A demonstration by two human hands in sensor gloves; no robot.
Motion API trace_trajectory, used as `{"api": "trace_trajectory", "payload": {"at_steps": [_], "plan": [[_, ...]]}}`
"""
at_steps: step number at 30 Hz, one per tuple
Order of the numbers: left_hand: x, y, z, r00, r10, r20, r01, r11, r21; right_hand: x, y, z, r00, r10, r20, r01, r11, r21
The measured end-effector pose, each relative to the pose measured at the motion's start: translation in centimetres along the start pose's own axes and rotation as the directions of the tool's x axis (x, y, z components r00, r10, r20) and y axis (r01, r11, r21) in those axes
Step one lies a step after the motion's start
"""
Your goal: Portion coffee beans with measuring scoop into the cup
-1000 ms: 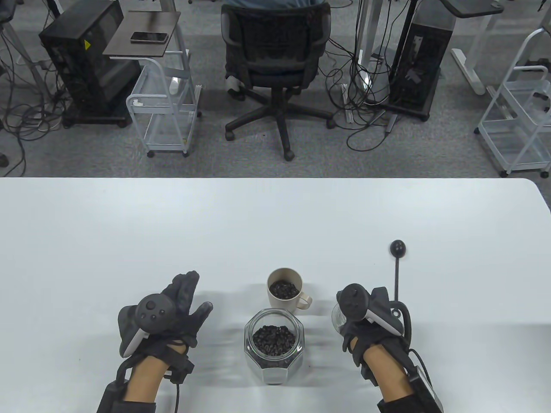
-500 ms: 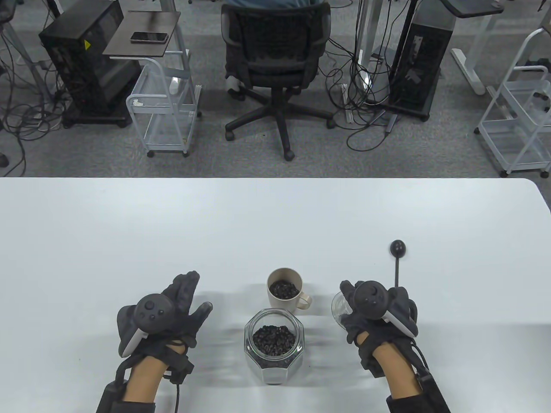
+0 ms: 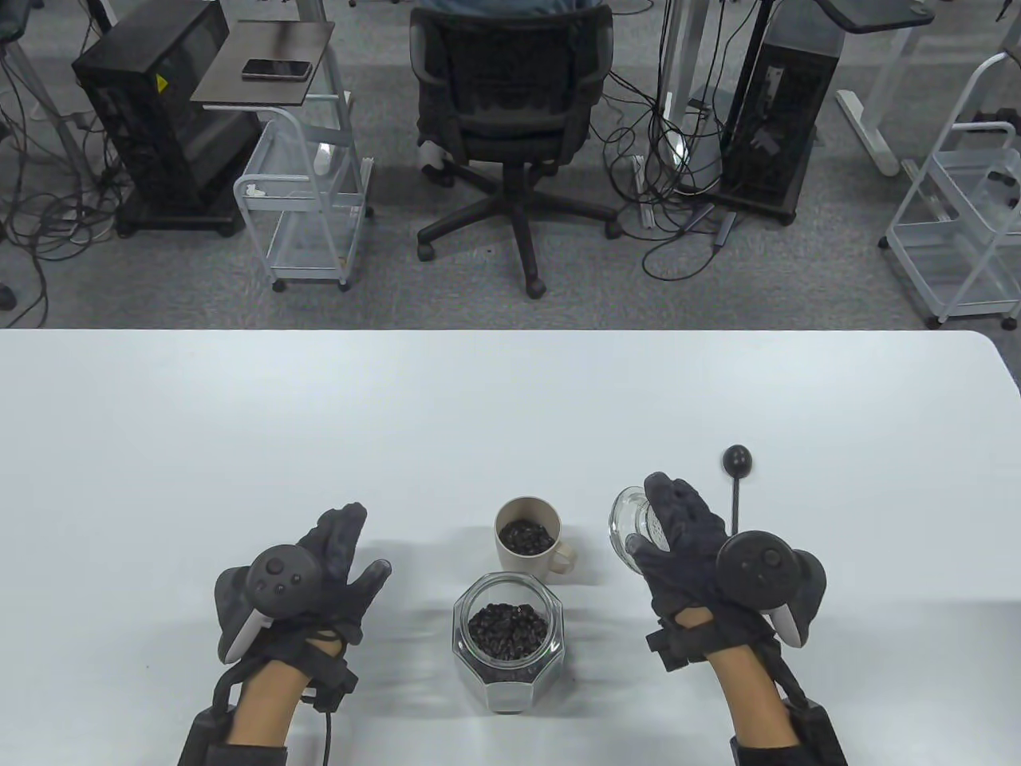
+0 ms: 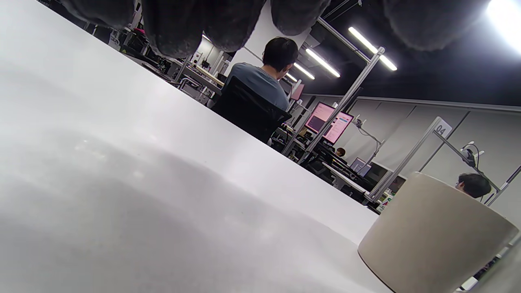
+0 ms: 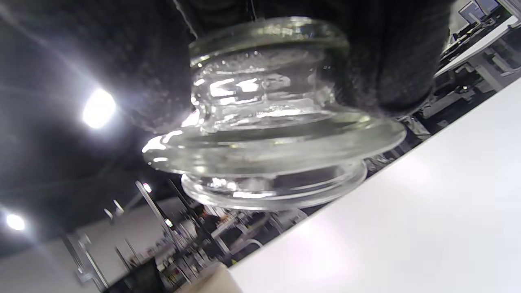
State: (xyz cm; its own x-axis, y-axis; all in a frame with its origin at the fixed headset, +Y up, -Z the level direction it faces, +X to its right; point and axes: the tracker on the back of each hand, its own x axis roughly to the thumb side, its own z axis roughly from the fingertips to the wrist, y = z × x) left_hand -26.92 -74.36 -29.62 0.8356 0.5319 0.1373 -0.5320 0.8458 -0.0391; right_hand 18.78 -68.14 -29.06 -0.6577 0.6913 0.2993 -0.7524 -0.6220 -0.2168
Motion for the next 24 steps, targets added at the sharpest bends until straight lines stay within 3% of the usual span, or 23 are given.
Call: {"api": "trace_trajectory", "payload": {"at_steps": [10, 14, 24], "plan": [[-0.1, 0.1, 0.0, 1.0, 0.005, 0.0, -0.005, 1.0, -0.001, 4.4, 1.5, 1.2, 0.943, -0.284, 0.176, 0.287, 0.958, 0.008], [-0.1, 0.2, -0.1, 1.0, 0.009, 0.004, -0.009, 1.0, 0.001, 6.5, 2.7, 2.1, 0.92, -0.274, 0.281, 0.277, 0.961, 0.03], [-0.1, 0.2, -0.1, 1.0, 0.013, 0.006, -0.013, 1.0, 0.002, 11.4, 4.9, 4.7, 0.826, -0.072, 0.559, 0.05, 0.997, 0.055]]}}
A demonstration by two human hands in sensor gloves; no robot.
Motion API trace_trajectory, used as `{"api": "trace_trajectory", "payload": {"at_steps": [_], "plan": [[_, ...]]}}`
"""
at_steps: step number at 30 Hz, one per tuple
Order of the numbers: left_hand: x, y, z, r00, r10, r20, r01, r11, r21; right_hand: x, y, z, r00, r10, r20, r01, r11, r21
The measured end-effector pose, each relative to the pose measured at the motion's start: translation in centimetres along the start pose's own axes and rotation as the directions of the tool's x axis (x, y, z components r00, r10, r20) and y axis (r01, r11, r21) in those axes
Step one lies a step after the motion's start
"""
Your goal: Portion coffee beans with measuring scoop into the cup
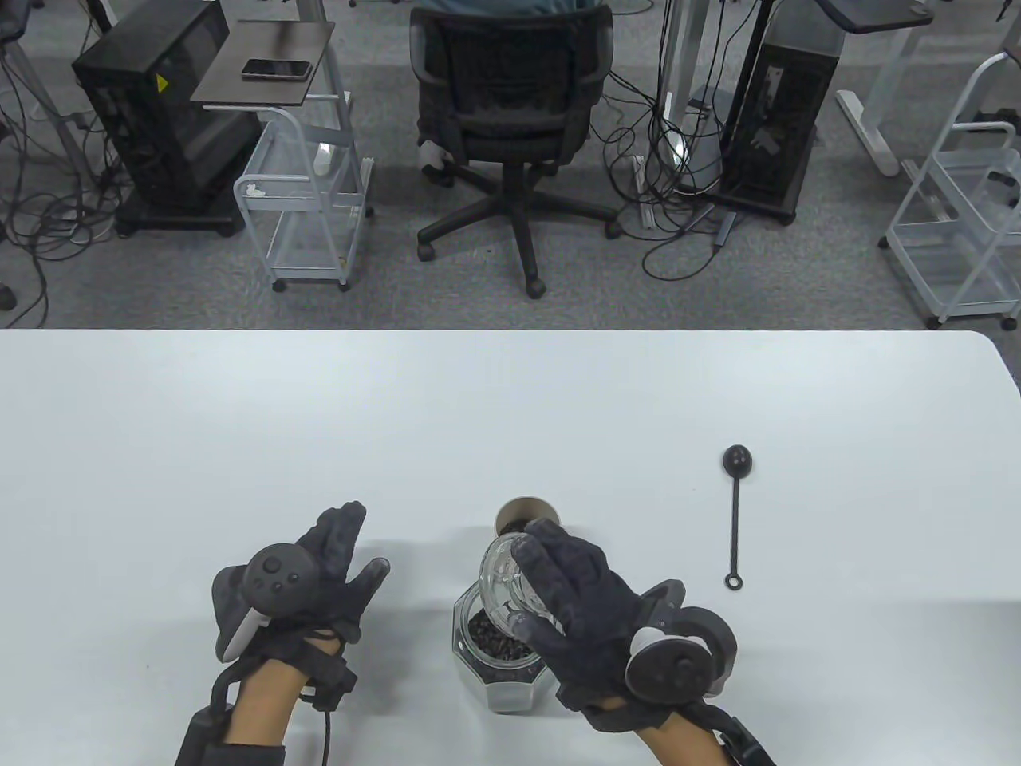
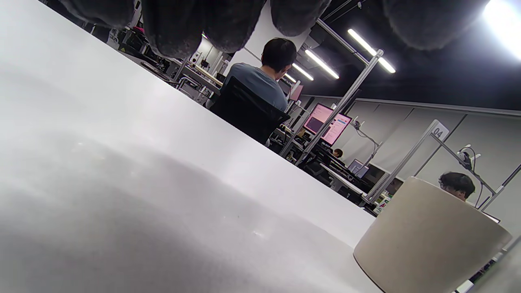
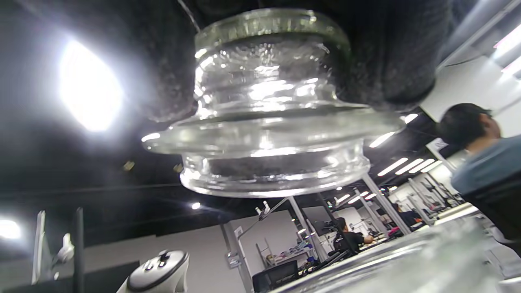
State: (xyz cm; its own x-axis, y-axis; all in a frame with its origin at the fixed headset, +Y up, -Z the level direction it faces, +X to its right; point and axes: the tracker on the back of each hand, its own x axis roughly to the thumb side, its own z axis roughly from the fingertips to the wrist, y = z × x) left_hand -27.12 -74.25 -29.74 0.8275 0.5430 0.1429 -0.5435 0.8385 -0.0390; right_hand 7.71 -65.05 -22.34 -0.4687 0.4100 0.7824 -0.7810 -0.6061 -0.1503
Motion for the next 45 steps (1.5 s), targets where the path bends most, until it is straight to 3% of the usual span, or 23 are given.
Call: {"api": "trace_trajectory", "payload": {"at_steps": [5, 13, 27, 45], "plan": [[0.0, 0.0, 0.0, 1.0, 0.0, 0.001, 0.0, 1.0, -0.001, 1.5, 1.0, 0.0, 0.986, 0.126, 0.111, -0.134, 0.989, 0.068], [0.0, 0.0, 0.0, 1.0, 0.002, 0.002, -0.002, 1.0, -0.003, 2.1, 1.8, 0.0, 0.963, 0.203, 0.177, -0.23, 0.962, 0.15], [0.0, -0.1, 0.0, 1.0, 0.004, 0.002, -0.004, 1.0, -0.005, 1.6, 3.0, 0.1, 0.968, 0.198, 0.153, -0.231, 0.943, 0.241], [0.0, -0.1, 0.0, 1.0, -0.01, -0.006, 0.01, 1.0, -0.021, 1.3, 2.9, 0.0, 0.974, 0.198, 0.108, -0.22, 0.939, 0.263]]}}
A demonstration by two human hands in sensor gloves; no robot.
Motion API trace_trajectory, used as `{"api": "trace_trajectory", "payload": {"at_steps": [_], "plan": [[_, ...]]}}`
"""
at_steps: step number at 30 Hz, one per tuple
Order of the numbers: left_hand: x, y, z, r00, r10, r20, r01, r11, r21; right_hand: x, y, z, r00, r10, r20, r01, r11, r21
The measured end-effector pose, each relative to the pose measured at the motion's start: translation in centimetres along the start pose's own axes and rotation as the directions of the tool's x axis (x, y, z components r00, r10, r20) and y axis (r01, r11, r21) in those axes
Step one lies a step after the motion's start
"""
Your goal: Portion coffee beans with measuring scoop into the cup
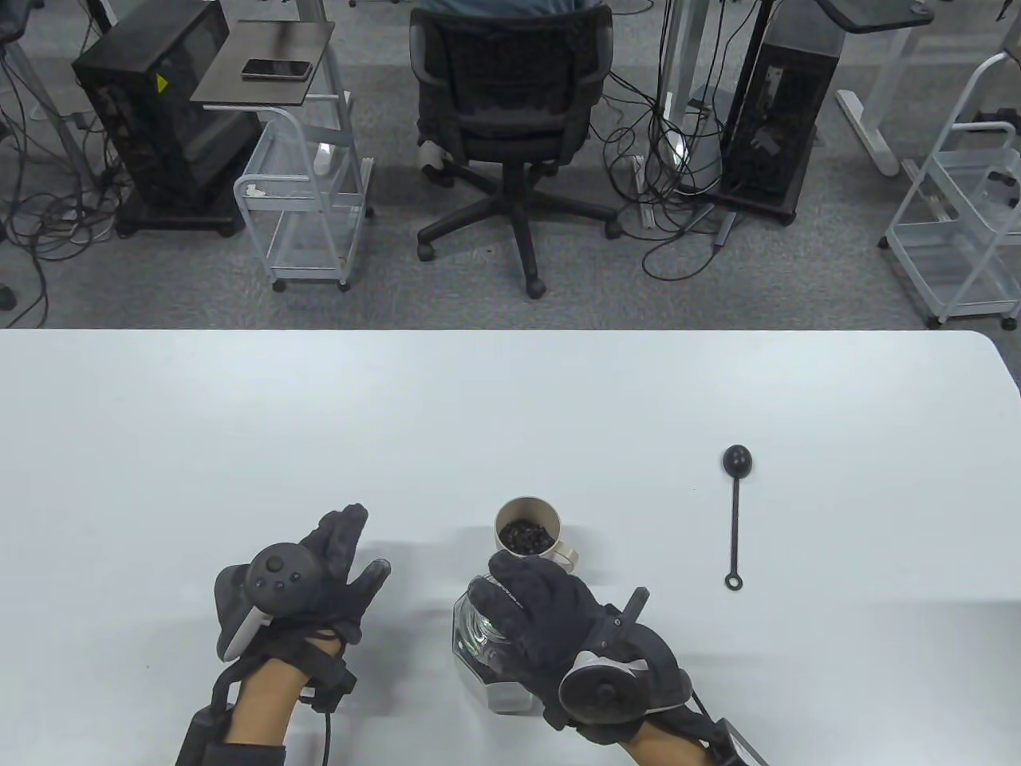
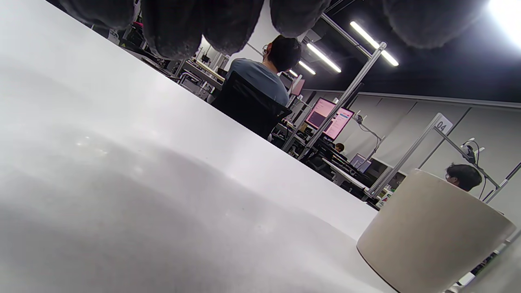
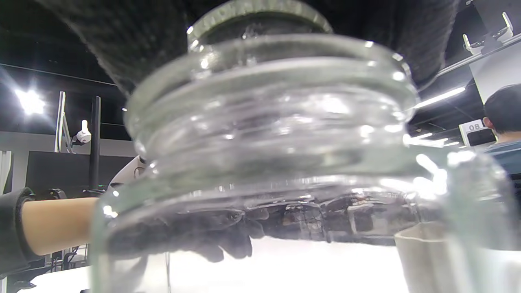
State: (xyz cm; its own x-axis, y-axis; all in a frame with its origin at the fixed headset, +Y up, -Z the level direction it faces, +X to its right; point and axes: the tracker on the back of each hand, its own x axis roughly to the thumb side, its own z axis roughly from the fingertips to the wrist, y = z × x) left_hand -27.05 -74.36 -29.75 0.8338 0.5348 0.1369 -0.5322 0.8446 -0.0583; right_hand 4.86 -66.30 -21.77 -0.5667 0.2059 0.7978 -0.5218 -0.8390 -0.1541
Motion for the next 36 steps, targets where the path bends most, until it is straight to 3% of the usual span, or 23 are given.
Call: {"api": "trace_trajectory", "payload": {"at_steps": [7, 20, 28, 34, 36], "plan": [[0.0, 0.1, 0.0, 1.0, -0.018, -0.009, 0.018, 1.0, 0.013, -1.1, -1.4, 0.3, 0.994, -0.088, -0.065, 0.08, 0.991, -0.109], [0.4, 0.5, 0.3, 0.999, -0.038, -0.002, 0.038, 0.998, 0.055, -6.2, -2.4, 2.1, 0.943, -0.031, -0.33, -0.036, 0.981, -0.193], [1.3, 0.6, 0.6, 0.998, -0.068, 0.015, 0.067, 0.993, 0.098, -10.1, -2.0, 3.8, 0.849, 0.01, -0.529, -0.1, 0.985, -0.142], [1.4, 0.3, 0.6, 0.993, -0.12, -0.01, 0.12, 0.989, 0.09, -12.6, -1.3, 5.2, 0.764, 0.034, -0.645, -0.085, 0.995, -0.049], [1.2, 0.1, 0.5, 0.991, -0.134, -0.026, 0.136, 0.987, 0.081, -13.2, -0.9, 5.5, 0.724, 0.058, -0.688, -0.055, 0.998, 0.026]]}}
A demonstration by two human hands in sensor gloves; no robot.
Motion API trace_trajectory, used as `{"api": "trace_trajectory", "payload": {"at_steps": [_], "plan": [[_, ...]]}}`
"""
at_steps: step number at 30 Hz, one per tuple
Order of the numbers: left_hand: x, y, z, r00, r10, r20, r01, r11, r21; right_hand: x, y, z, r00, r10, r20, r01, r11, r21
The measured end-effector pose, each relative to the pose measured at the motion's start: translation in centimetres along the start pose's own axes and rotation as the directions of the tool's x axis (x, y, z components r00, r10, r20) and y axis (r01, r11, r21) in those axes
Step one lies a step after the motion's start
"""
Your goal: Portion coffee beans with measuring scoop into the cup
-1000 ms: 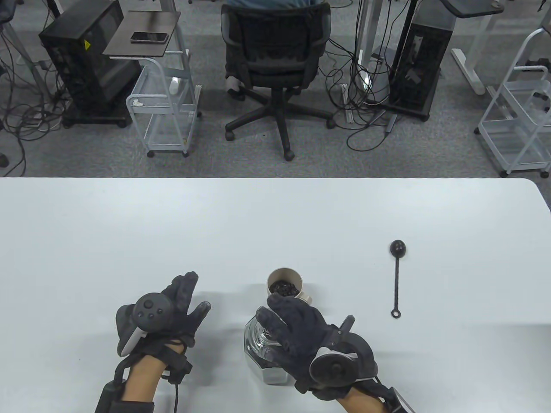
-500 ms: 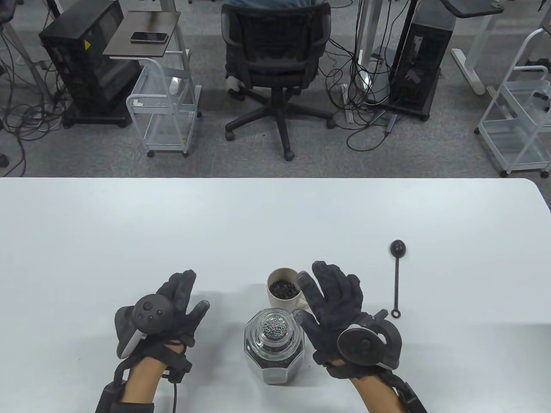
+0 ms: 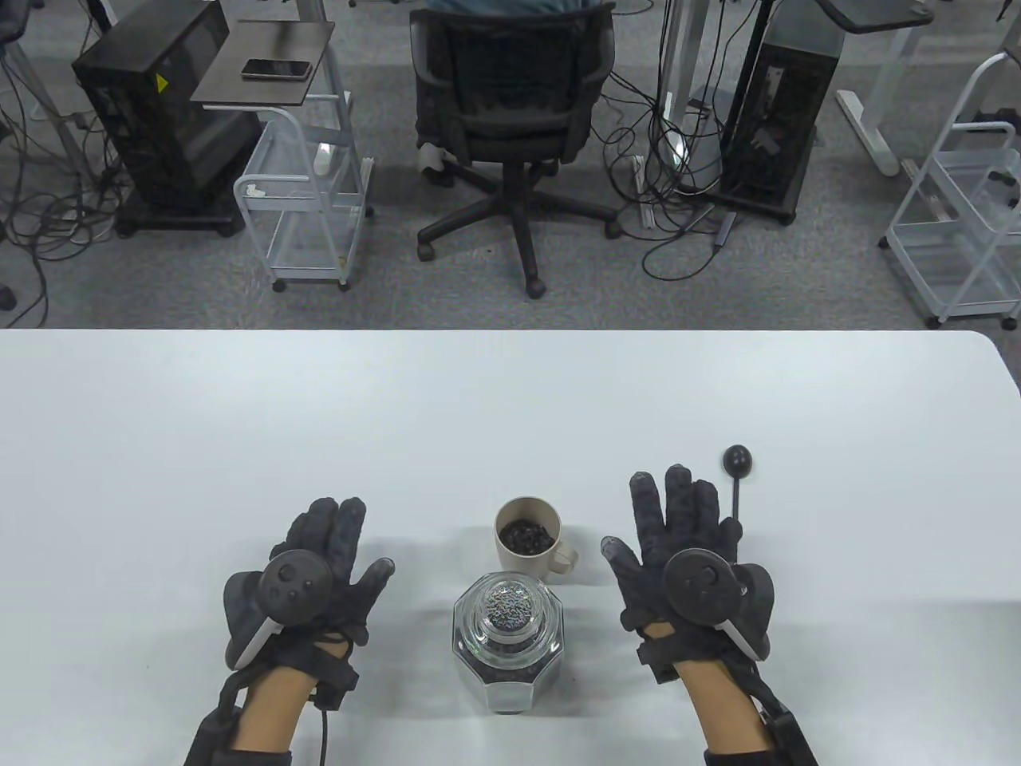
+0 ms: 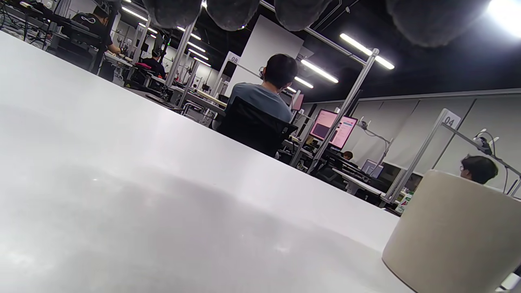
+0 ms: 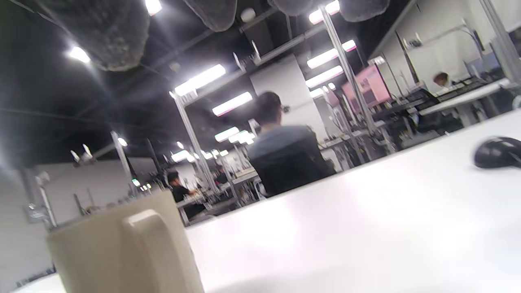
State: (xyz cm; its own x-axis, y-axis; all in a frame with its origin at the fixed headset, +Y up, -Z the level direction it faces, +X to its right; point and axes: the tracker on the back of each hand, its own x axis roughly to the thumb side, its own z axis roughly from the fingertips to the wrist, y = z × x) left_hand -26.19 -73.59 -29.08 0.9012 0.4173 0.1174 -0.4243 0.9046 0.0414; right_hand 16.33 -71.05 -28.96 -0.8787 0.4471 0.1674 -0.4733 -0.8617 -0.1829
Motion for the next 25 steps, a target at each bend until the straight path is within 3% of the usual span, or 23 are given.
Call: {"api": "trace_trajectory", "payload": {"at_steps": [8, 25], "plan": [[-1.2, -0.9, -0.2, 0.989, -0.098, -0.111, 0.086, 0.99, -0.11, -1.8, 1.3, -0.2, 0.985, 0.093, -0.144, -0.058, 0.971, 0.233], [-1.2, -0.9, -0.3, 0.993, -0.062, -0.105, 0.05, 0.992, -0.115, -2.5, 1.6, -0.4, 0.985, 0.05, -0.166, -0.011, 0.973, 0.229]]}}
